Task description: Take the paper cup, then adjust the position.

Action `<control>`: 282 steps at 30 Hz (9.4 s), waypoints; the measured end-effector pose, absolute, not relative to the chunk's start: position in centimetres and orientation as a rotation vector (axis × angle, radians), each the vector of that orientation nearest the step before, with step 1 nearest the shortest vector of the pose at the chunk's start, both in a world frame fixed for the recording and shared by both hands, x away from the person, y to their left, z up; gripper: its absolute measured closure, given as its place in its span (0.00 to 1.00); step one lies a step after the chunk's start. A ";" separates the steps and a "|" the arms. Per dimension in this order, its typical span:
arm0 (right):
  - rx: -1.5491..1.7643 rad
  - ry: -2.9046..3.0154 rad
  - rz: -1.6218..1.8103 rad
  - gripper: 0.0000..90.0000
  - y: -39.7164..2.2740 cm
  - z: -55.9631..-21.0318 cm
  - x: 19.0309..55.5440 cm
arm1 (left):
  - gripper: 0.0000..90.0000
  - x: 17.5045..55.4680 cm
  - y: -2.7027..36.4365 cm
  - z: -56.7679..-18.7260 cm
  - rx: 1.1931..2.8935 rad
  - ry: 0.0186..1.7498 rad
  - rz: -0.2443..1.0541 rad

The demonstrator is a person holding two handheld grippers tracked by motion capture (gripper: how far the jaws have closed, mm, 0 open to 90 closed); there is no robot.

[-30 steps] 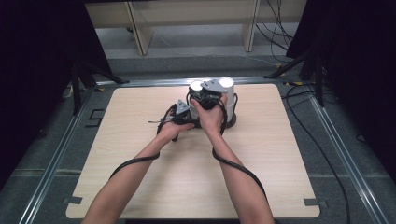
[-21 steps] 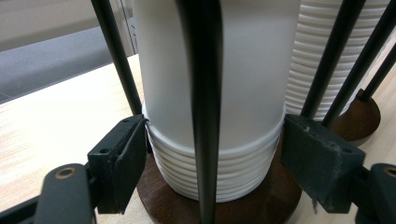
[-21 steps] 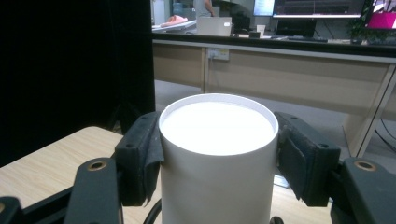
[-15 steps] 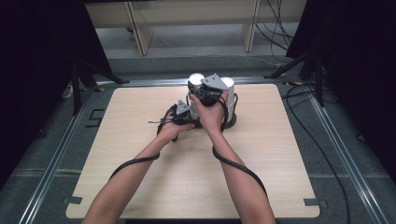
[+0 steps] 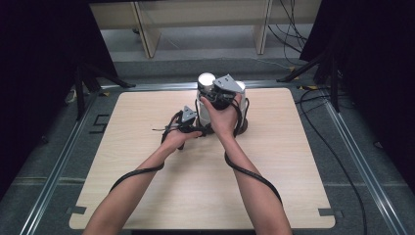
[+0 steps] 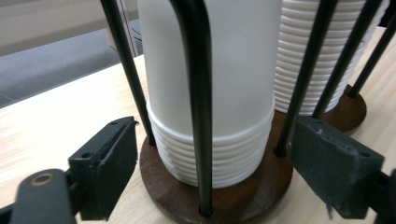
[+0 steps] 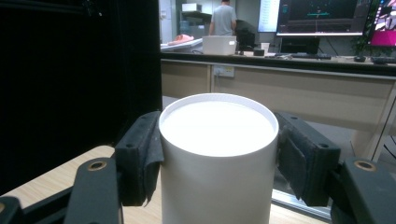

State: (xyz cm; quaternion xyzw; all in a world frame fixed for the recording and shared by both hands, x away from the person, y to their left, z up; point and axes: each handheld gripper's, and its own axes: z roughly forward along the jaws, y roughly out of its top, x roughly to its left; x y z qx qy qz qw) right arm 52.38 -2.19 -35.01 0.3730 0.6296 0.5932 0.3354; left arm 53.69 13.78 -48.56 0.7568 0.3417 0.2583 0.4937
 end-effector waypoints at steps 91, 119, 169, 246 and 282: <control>1.606 1.660 1.813 0.39 -17.1 -44.1 39.5 | 0.00 37.5 12.2 -48.3 1.789 0.588 0.462; 1.786 1.618 1.968 0.39 -17.6 -44.8 40.9 | 0.00 37.7 9.5 -48.8 1.796 0.504 0.523; 1.959 1.590 2.067 0.39 -15.7 -44.8 41.3 | 0.00 39.5 7.4 -49.1 1.714 0.526 0.533; 1.656 1.512 2.073 0.20 -17.4 -43.5 41.4 | 0.31 39.3 8.6 -47.0 1.730 0.483 0.469; 1.199 1.875 1.830 0.25 -19.7 -45.1 40.1 | 0.32 39.3 16.2 -44.9 1.855 0.428 0.435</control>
